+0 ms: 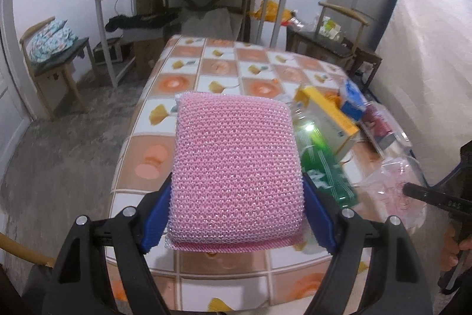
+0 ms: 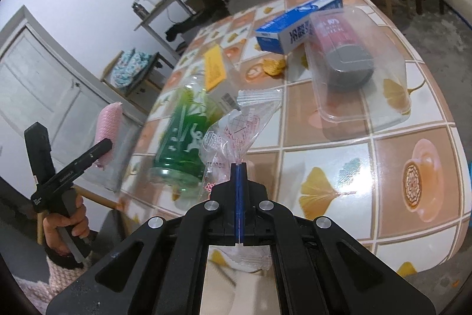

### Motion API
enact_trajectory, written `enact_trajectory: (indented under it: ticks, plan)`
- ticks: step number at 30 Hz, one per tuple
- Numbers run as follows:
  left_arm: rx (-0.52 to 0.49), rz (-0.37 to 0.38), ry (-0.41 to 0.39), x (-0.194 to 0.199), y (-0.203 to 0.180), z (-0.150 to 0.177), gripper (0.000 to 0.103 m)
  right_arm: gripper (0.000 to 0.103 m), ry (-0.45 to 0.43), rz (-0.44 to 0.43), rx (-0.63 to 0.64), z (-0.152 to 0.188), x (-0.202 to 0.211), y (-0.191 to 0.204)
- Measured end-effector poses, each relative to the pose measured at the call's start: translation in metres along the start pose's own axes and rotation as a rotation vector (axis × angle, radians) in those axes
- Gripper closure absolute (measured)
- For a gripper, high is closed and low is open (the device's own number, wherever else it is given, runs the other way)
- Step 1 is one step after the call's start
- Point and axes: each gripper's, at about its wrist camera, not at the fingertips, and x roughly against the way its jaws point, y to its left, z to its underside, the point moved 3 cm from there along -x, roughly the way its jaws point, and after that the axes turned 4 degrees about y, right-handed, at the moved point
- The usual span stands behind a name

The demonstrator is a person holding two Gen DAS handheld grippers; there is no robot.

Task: Collect trash
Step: 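Carry the sponge and plastic bag to the wastebasket and open both tools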

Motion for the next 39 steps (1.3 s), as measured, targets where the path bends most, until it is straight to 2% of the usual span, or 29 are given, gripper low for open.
enact_trajectory:
  ticks: [3,6,9,12,16,19,23,26,28,32,38,39]
  plan:
    - [-0.021,0.03,-0.029,0.015,-0.015,-0.006,0.025,0.103,-0.029,-0.056,-0.001,0.0,0.013,0.003]
    - [-0.051,0.102,-0.069,0.029,-0.038,-0.014,0.025,0.103,-0.062,-0.098,-0.009,0.001,0.031,0.001]
    - [-0.106,0.192,-0.084,0.036,-0.073,-0.024,0.025,0.103,-0.113,-0.116,-0.031,0.005,0.056,-0.008]
    - [-0.178,0.294,-0.061,0.031,-0.122,-0.035,0.025,0.103,-0.181,-0.111,-0.083,0.012,0.088,-0.032]
    - [-0.305,0.438,0.001,0.012,-0.21,-0.042,0.025,0.103,-0.294,-0.033,-0.183,0.029,0.14,-0.082]
    - [-0.369,0.529,0.08,-0.008,-0.273,-0.042,0.025,0.103,-0.38,0.076,-0.304,0.05,0.184,-0.137]
    - [-0.449,0.659,0.267,-0.055,-0.378,-0.034,0.024,0.103,-0.44,0.246,-0.469,0.083,0.227,-0.214]
    - [-0.485,0.676,0.385,-0.1,-0.453,-0.021,0.024,0.103,-0.437,0.323,-0.566,0.101,0.236,-0.263]
    - [-0.514,0.64,0.44,-0.129,-0.493,-0.006,0.024,0.103,-0.41,0.377,-0.64,0.112,0.233,-0.301]
    - [-0.59,0.595,0.611,-0.196,-0.572,0.045,0.024,0.103,-0.338,0.409,-0.755,0.123,0.212,-0.37]
    - [-0.578,0.522,0.768,-0.272,-0.637,0.087,0.024,0.103,-0.262,0.45,-0.824,0.117,0.192,-0.439]
    - [-0.577,0.518,0.777,-0.275,-0.645,0.094,0.023,0.103,-0.258,0.456,-0.833,0.114,0.191,-0.446]
